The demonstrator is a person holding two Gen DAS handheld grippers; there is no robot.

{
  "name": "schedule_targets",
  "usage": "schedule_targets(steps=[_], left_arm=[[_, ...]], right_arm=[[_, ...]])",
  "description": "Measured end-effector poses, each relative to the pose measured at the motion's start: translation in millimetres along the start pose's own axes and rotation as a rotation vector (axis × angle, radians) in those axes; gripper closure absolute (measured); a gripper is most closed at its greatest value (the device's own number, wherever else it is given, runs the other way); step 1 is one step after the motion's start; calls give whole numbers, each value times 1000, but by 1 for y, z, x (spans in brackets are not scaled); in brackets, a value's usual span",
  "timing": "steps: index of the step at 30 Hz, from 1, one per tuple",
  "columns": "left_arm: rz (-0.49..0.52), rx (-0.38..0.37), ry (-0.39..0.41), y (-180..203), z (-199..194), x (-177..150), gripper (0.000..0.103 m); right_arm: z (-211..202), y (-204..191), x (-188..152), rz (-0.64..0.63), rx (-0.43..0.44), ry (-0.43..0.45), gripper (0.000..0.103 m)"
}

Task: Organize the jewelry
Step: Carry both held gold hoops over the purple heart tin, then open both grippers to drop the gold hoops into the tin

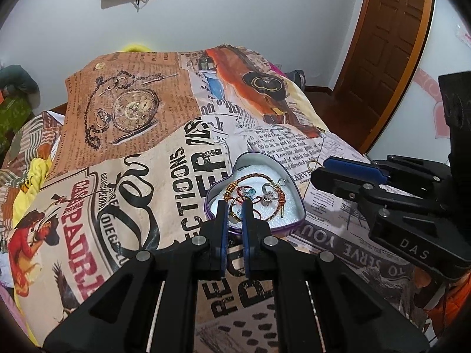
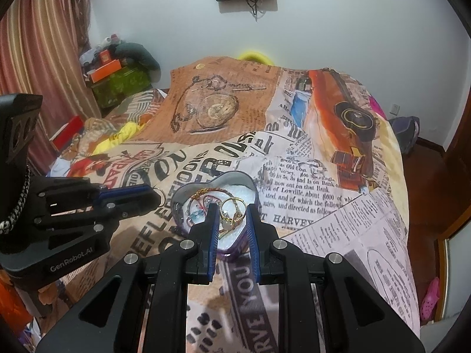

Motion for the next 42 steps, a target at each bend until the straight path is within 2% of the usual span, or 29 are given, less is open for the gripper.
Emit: schedule_targets(steps=[25,35,42], left_arm=[[-13,-14,-46,-11,39,6,96],[-8,17,-32,-8,28,8,96],[-6,23,2,0,5,15,87]], right_arm=[[47,0,7,6,31,-66,86],[49,0,6,20,61,-124,86],[33,3,10,24,46,-108,85]])
Point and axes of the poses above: each gripper's, at about its wrist camera, not at the fingertips, and z roughly the way its jaws point, y to its right, x to its top, the point moved 3 cm from there along z, roughly the way its jaws point, and after that the axes turned 13 degrees about -x, right-handed, at the moved point
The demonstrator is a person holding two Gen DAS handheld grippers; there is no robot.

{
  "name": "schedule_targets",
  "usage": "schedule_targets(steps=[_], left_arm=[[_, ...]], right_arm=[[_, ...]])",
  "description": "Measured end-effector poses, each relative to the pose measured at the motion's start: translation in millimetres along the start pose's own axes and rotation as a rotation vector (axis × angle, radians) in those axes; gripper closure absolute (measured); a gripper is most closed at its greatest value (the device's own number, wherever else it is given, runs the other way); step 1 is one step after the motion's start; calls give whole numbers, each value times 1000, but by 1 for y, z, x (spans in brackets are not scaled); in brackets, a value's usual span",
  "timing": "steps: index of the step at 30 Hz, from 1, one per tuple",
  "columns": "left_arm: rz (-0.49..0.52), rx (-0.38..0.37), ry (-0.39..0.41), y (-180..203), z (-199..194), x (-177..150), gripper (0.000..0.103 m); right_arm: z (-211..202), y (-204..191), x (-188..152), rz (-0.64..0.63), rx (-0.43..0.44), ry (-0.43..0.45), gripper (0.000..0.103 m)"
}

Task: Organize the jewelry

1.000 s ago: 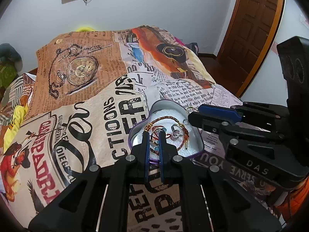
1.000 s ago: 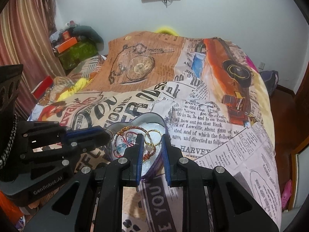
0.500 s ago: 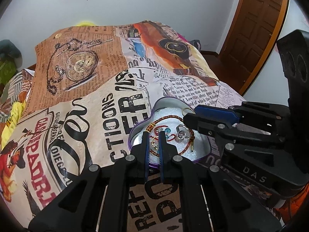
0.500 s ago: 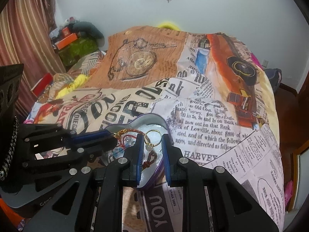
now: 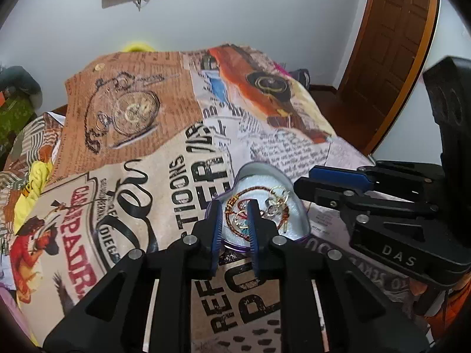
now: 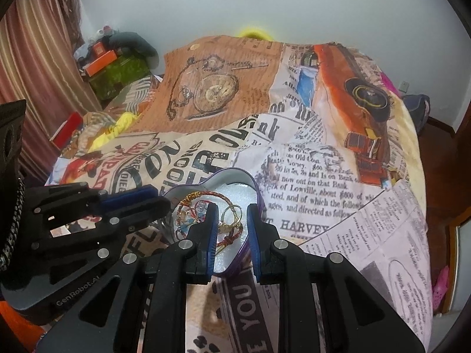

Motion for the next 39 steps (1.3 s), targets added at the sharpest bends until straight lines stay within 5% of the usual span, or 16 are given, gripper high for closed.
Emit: schedule_targets(steps=[9,21,28,31,33,39], left_arm=[[24,1,153,28,-82,22,86],[166,57,554,110,-255,-2,84],[217,130,710,144,-312,-43,40],[177,133,731,143,-322,-55,14],[156,140,741,142,-325,-62,9],[123,158,717,136,-321,-68,9]], right_arm=[[-70,-3,14,11,-26,144,85],[-248,-17,-1,86,2,557,85],[-320,-46,-38,78,-127,758,85],[-327,-54,-47,82,-168,775,55],[-326,-54,-52,105,-204,789,23],[-325,-54,-58,146,-300,796,3]])
Point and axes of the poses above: each gripper's, at about its wrist camera, not at the fingertips, and z roughly the way its jaws point, y to its right, x to its top, the point moved 3 cm from there along z, roughly the way its jaws point, and after that the axes turned 13 degrees about -x, right-handed, at the moved point
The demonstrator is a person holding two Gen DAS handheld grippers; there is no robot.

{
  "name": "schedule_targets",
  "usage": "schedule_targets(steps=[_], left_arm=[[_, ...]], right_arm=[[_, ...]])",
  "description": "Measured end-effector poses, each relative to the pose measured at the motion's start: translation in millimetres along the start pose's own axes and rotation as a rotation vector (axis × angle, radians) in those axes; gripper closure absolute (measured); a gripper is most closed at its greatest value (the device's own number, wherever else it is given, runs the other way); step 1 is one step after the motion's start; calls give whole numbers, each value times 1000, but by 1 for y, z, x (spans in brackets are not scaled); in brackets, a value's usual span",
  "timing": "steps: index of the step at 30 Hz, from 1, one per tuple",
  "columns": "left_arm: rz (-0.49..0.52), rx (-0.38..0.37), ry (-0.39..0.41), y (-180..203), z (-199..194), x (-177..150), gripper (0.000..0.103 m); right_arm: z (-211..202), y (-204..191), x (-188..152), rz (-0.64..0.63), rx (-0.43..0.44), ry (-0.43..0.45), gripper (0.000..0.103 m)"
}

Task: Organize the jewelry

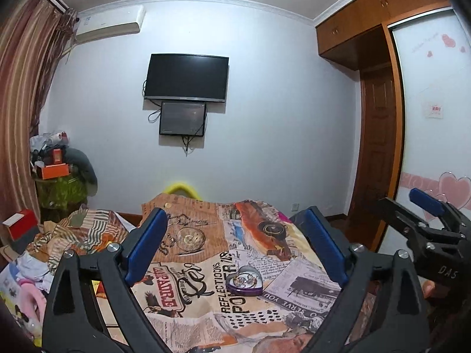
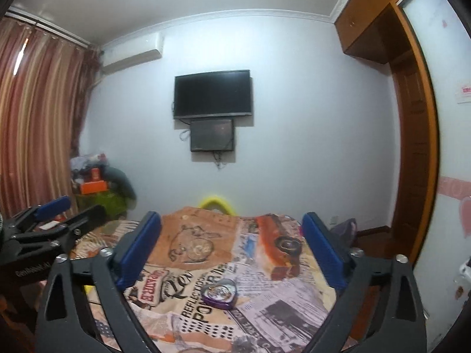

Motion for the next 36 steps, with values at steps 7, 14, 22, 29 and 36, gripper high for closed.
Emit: schedule_targets(steps=[7,14,22,29,36], left_arm=[[6,20,-3,4,-6,-5,9],[14,17,-7,5,-4,-5,8],[13,4,-15,6,-3,-6,5],[20,7,-13,8,0,-7,2],[21,6,-23,11,3,-9,1]], right_arm=[[-13,10,-1,2,6,-6,3],[-21,14,-5,-8,7,-3,3],[-19,14,-7,-14,14,-15,3],[-16,15,-7,-14,17,-35,3],[-16,16,-6,-9,20,-44,3]])
Point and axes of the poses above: each gripper's, at about its wrist camera, not at the fingertips, and z roughly the way its jaws point, y to its right, x to its top, the point moved 3 cm from there along z, roughly the way its jaws point, and after that the axes turned 13 degrees about -x, right-handed, at the moved point
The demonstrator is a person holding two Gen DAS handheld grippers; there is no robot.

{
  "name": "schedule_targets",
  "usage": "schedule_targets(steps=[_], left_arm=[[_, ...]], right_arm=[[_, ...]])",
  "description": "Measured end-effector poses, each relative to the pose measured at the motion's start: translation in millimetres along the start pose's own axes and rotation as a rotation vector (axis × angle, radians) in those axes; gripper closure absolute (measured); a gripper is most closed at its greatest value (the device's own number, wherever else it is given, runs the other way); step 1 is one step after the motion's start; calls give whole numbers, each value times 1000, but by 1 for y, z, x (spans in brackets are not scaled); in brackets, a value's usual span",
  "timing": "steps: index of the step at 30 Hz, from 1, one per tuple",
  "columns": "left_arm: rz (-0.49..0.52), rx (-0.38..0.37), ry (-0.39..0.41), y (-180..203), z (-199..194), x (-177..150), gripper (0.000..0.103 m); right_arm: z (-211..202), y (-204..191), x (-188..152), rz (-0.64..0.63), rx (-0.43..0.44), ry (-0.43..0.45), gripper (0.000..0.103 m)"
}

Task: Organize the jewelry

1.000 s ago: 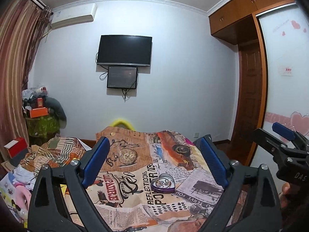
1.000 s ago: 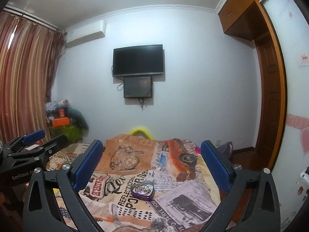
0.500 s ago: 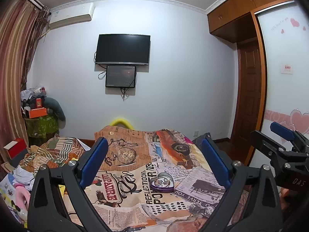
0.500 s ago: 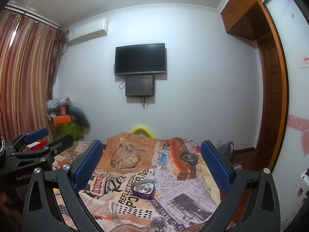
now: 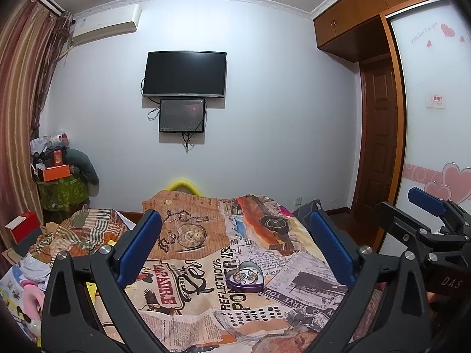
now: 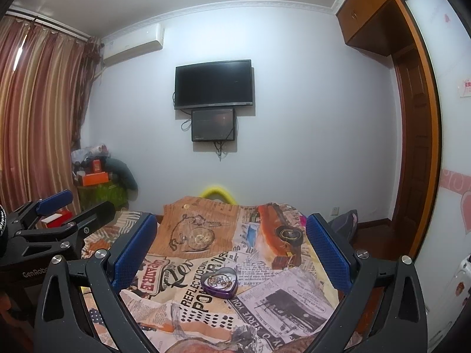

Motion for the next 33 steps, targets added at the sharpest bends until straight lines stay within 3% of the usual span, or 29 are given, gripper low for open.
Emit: schedule_targets(steps=[33], left_arm=[[-1,-37,-29,3,5,-2,1]], right_arm=[[2,0,-1,6,3,-18,3]])
Point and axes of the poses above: each gripper's, at about its wrist camera, not at the fingertips, and z roughly the way its jaws point, y to its right, x to its top, the point moved 3 cm from there along z, roughly the way its jaws point, and after that the axes turned 13 degrees about -x, right-handed, at the moved point
